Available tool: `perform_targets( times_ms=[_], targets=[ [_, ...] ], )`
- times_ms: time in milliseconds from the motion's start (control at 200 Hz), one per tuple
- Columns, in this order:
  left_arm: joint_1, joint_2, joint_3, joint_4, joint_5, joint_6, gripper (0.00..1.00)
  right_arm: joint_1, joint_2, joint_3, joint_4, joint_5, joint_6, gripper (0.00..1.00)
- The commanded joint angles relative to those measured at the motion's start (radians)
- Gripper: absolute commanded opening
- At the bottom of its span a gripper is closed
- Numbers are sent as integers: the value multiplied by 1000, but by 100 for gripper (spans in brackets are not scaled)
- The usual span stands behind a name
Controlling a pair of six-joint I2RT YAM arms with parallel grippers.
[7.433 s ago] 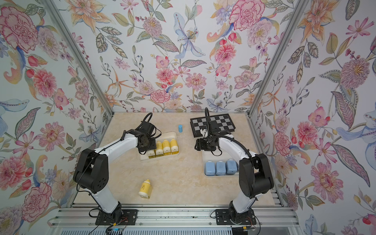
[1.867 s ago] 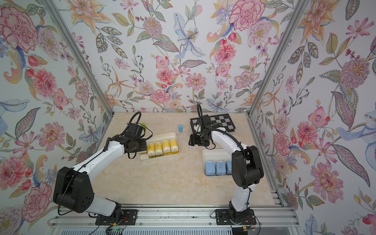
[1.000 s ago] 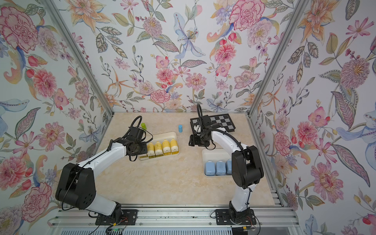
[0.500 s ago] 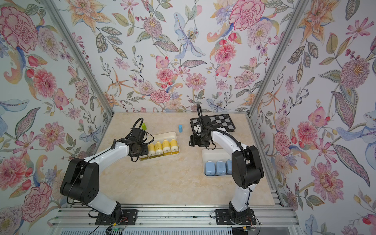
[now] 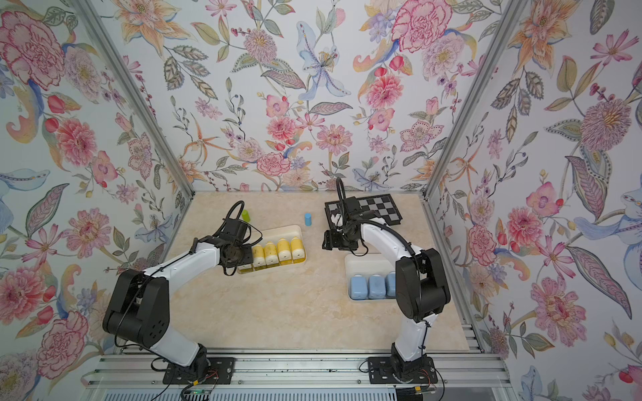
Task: Place the pencil sharpeners by color into the storage box
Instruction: Place the pencil sharpener in the storage box.
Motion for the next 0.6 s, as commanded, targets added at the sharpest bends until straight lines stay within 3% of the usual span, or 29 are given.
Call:
perform_targets(
  times_ms=[0, 590],
  targets=[
    [10, 31, -5, 22, 7, -2, 47, 0, -5, -9, -23, 9, -18, 73],
    [11, 24, 16, 8, -5, 5, 59, -2, -7, -16, -20, 8, -19, 73]
  ],
)
